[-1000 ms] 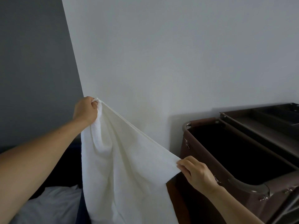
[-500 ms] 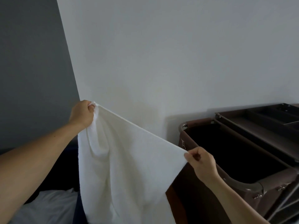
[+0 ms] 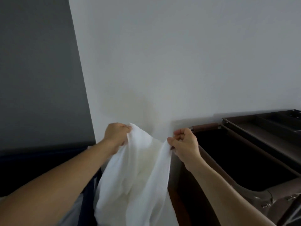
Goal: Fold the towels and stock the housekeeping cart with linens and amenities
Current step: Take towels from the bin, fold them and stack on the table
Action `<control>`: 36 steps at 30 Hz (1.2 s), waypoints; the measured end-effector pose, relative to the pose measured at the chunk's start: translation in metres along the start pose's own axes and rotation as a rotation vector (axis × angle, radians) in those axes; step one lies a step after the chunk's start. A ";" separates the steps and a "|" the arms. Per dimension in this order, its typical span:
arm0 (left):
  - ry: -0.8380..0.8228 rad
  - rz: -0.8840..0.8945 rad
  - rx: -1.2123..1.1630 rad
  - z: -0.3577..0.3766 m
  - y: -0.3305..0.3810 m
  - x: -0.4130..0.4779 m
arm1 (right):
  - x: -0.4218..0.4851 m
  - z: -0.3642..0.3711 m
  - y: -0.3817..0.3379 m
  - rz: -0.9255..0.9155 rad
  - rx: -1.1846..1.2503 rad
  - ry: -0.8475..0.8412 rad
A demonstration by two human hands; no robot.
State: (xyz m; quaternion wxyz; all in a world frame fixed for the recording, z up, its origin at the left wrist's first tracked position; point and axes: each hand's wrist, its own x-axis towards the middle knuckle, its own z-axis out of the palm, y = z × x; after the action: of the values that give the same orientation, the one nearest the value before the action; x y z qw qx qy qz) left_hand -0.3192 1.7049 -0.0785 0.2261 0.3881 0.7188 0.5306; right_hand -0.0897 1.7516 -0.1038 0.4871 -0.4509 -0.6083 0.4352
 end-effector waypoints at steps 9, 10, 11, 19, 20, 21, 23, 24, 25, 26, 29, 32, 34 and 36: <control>-0.029 0.388 0.323 0.041 -0.002 -0.056 | -0.005 0.039 -0.018 -0.004 -0.166 -0.129; -0.035 0.407 0.347 0.042 -0.005 -0.059 | -0.006 0.039 -0.019 -0.009 -0.168 -0.137; -0.041 0.427 0.374 0.042 -0.007 -0.060 | -0.006 0.038 -0.020 -0.013 -0.170 -0.144; -0.119 0.551 0.565 0.036 -0.008 -0.063 | -0.011 0.041 -0.023 -0.023 -0.150 -0.174; -0.157 0.565 0.583 0.037 -0.010 -0.065 | -0.011 0.041 -0.023 -0.015 -0.161 -0.189; -0.197 0.566 0.589 0.037 -0.012 -0.066 | -0.011 0.040 -0.024 -0.003 -0.168 -0.209; -0.244 0.555 0.601 0.037 -0.014 -0.067 | -0.010 0.039 -0.025 -0.005 -0.220 -0.262; -0.242 0.558 0.612 0.037 -0.015 -0.066 | -0.009 0.038 -0.026 -0.022 -0.262 -0.294; -0.233 0.556 0.619 0.036 -0.016 -0.065 | -0.009 0.037 -0.026 -0.042 -0.297 -0.324; -0.221 0.546 0.616 0.034 -0.019 -0.062 | -0.009 0.036 -0.026 -0.066 -0.333 -0.349; -0.204 0.536 0.613 0.026 -0.026 -0.057 | -0.012 0.031 -0.024 -0.163 -0.431 -0.395; -0.249 0.544 0.560 0.016 -0.025 -0.052 | -0.013 0.025 -0.020 -0.232 -0.464 -0.444; -0.261 0.504 0.452 0.010 -0.018 -0.050 | -0.013 0.021 -0.012 -0.274 -0.450 -0.439; -0.217 0.471 0.397 0.004 -0.005 -0.047 | -0.016 0.017 0.004 -0.308 -0.411 -0.388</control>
State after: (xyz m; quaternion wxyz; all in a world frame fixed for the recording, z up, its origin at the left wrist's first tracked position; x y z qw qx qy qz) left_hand -0.2904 1.6692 -0.0890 0.0923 0.6347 0.6703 0.3733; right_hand -0.1038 1.7352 -0.1131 0.3207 -0.3513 -0.8261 0.3022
